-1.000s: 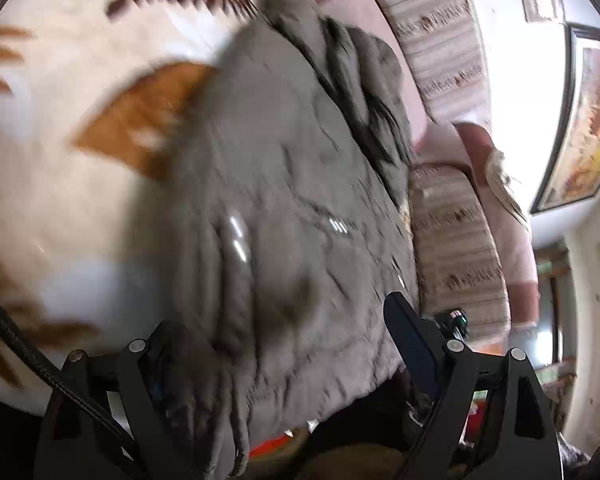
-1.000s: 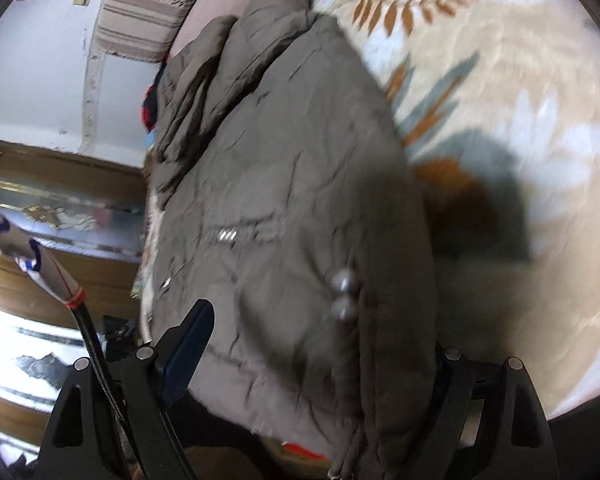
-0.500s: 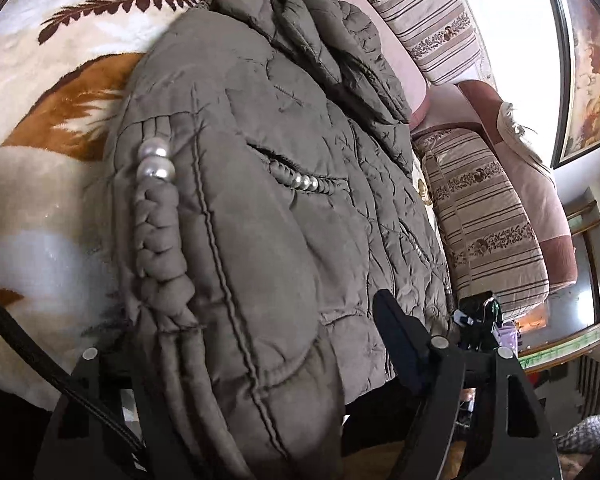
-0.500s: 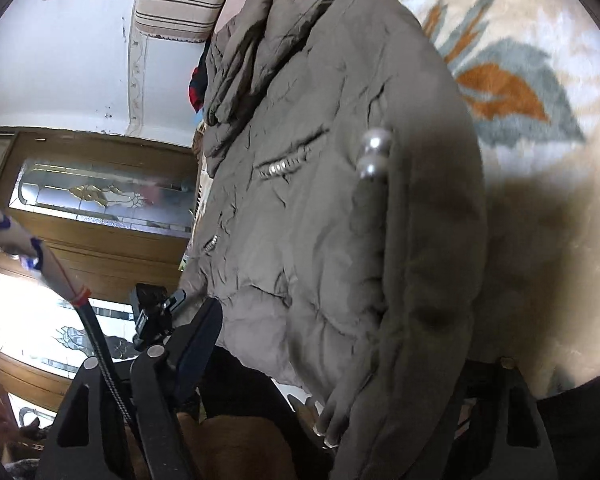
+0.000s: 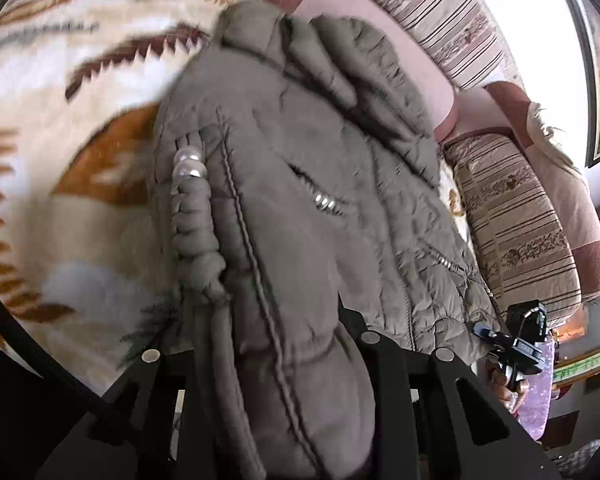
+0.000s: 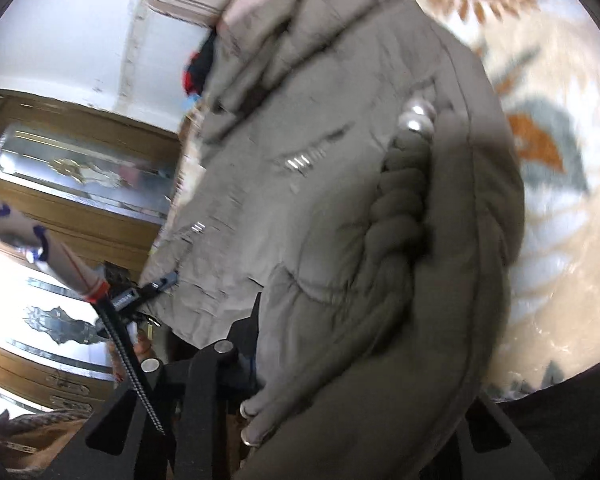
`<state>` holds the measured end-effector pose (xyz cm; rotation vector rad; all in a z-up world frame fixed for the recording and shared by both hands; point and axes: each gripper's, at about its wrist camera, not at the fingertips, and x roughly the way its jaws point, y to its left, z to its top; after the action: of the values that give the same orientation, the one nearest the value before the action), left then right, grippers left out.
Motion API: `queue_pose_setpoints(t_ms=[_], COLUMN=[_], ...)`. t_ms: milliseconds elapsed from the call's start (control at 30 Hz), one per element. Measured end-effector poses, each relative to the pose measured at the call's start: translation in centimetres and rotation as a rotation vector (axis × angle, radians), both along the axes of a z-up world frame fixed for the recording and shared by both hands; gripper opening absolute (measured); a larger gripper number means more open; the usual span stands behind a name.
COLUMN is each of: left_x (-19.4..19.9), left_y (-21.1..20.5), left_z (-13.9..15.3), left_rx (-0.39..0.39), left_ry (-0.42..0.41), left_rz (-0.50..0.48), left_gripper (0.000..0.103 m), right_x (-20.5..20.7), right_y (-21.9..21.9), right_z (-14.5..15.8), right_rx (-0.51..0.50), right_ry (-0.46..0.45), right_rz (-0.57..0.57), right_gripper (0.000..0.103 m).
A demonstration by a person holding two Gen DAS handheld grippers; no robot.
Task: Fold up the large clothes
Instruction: 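Lift the hem with both tools and fold it up toward the hood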
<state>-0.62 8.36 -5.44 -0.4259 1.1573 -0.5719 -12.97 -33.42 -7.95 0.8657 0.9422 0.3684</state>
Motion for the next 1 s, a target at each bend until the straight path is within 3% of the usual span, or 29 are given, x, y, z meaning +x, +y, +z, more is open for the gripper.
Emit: queue_pose_setpoints(t_ms=[300,500,633,800,1000], left_x=[3.0,7.9,12.4,19.5,28.6], left_y=[-1.1,-2.0,-3.4,-5.6,-9.2], left_z=[6.8,11.8,14.0,14.8,12.7], left_rx=[-0.007,0.019,0.061,0.124,0.238], left_ry=[-0.094,-0.192,-0.231,-0.220,-0.190], left_rz=[0.014,0.059,0.075,0.102,0.132], left_gripper=[0.022,0.022,0.022,0.022,0.022], right_x=[4.3,7.7,12.3,19.0,28.0], right_y=[0.6,-1.0,-1.9,-3.4,-7.8], right_z=[8.6,13.9,16.9,17.6,14.6], right_rx=[-0.153,-0.222,-0.230,-0.275,-0.275], right_ry=[-0.162,-0.244,-0.259,-0.205,-0.126], right_rz=[-0.007,-0.060,-0.114,-0.140,-0.209], right_gripper=[0.024,0.023,0.023,0.023,0.023])
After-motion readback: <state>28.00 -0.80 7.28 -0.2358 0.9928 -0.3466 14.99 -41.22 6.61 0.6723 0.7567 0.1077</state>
